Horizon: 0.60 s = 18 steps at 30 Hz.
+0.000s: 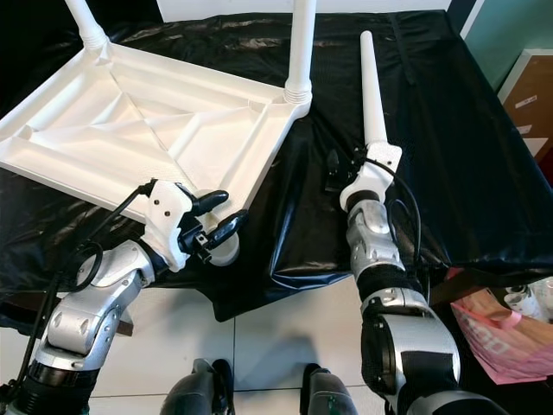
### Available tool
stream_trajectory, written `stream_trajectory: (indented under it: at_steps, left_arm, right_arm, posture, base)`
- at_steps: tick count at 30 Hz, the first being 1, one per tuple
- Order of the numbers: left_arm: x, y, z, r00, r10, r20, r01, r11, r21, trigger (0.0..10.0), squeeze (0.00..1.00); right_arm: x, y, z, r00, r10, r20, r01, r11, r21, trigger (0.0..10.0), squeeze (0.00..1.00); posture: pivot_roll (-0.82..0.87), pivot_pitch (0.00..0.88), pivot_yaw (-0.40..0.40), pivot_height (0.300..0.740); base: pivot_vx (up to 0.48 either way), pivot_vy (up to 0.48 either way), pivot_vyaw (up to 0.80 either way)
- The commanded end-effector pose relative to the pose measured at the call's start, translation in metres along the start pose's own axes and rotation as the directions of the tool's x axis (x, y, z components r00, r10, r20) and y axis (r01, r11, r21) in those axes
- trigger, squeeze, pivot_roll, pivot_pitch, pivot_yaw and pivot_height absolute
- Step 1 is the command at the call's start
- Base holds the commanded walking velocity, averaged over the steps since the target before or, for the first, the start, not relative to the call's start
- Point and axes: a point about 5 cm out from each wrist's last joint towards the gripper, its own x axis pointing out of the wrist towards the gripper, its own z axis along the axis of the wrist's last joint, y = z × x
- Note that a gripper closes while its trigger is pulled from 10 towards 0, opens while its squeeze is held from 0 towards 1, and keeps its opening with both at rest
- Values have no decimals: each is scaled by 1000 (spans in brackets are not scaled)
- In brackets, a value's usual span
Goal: Building children table
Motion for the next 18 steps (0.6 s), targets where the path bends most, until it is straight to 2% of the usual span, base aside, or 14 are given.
stream_trajectory:
  at_steps: [1,2,3,4,5,6,8,9,18]
  left_arm:
    - [-5,3,-3,996,84,-20,-85,996,-10,10000,0]
    - [-6,0,-3,996,86,-23,-86,996,-21,10000,0]
    - [-6,0,-3,996,86,-23,-86,996,-21,10000,0]
    - [-7,-2,-3,996,88,-24,-89,996,-31,10000,0]
    - [-9,-5,-3,996,91,-26,-92,995,-38,10000,0]
    - [-10,-7,-3,995,97,-27,-98,994,-49,10000,0]
    - [-11,-9,-3,994,104,-30,-105,993,-54,10000,0]
    - [-14,-11,-3,993,112,-35,-114,992,-59,10000,0]
    - [-19,-17,-5,987,151,-49,-155,985,-76,10000,0]
  right_arm:
    - [-1,-1,-3,1000,5,-11,-5,1000,-9,10000,0]
    - [2,-1,-1,1000,12,-14,-12,1000,-9,4510,0]
    - [2,-1,-1,1000,12,-14,-12,1000,-9,4510,0]
    - [4,0,1,1000,17,-16,-17,1000,-9,3843,0]
    - [6,0,3,1000,19,-18,-19,1000,-10,4118,0]
    - [8,0,6,999,28,-19,-28,999,-14,2980,0]
    - [10,0,7,999,31,-22,-31,999,-19,2902,0]
    - [12,1,10,999,41,-22,-41,999,-25,0,0]
    - [18,5,19,998,69,-6,-69,996,-54,0,0]
  posture:
    - [126,248,-22,740]
    - [120,274,-37,740]
    - [120,274,-37,740]
    - [120,292,-46,740]
    - [120,301,-52,740]
    - [120,319,-60,740]
    - [121,334,-71,740]
    - [126,359,-88,740]
    - [139,376,-103,740]
  base:
    - [0,0,0]
    - [0,0,0]
    - [0,0,0]
    - [0,0,0]
    - [0,0,0]
    - [0,0,0]
    - [0,0,0]
    - [0,0,0]
    - [0,0,0]
